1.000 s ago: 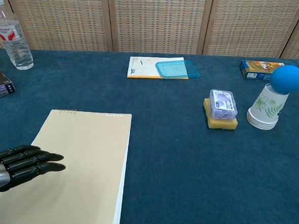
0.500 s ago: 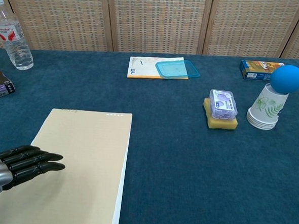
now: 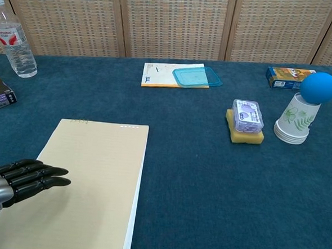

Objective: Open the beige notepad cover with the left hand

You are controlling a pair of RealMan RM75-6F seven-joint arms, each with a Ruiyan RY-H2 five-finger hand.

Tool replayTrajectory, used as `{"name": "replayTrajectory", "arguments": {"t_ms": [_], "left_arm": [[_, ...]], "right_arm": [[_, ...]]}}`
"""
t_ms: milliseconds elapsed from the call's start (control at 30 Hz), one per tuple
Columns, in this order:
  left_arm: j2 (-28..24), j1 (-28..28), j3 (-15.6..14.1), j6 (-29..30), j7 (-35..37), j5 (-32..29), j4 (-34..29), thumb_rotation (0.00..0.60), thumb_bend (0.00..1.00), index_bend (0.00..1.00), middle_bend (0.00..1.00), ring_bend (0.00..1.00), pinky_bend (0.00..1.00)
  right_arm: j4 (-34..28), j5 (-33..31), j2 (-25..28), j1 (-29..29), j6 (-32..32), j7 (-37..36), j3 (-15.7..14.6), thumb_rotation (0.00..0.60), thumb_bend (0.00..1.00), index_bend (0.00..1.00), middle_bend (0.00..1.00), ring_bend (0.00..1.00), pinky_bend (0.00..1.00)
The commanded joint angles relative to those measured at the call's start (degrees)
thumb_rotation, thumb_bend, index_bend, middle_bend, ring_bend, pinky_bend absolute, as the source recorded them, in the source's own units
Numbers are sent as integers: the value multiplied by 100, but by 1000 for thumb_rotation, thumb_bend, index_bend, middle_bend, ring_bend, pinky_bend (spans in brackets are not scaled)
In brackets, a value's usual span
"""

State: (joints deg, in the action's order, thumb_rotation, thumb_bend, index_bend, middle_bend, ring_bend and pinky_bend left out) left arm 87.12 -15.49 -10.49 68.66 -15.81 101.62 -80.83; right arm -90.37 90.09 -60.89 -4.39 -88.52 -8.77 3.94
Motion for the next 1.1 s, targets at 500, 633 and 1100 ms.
{"name": "replayTrajectory", "arguments": {"t_ms": [500, 633, 1100], "left_arm": [[-110, -141, 203, -34, -172, -203, -192, 600, 336, 0, 0, 0, 0], [-141, -188, 240, -118, -228, -295, -283, 600, 336, 0, 0, 0, 0], [-122, -317, 283, -382, -467, -515, -408, 600, 336, 0, 0, 0, 0]], "right_arm": [[1, -14, 10, -10, 34, -56, -7, 600, 0, 0, 0, 0, 0], [-2, -22, 11, -12, 38, -46, -3, 600, 0, 0, 0, 0, 0], [5, -71, -4, -31, 91, -28, 7, 600, 0, 0, 0, 0, 0]]}}
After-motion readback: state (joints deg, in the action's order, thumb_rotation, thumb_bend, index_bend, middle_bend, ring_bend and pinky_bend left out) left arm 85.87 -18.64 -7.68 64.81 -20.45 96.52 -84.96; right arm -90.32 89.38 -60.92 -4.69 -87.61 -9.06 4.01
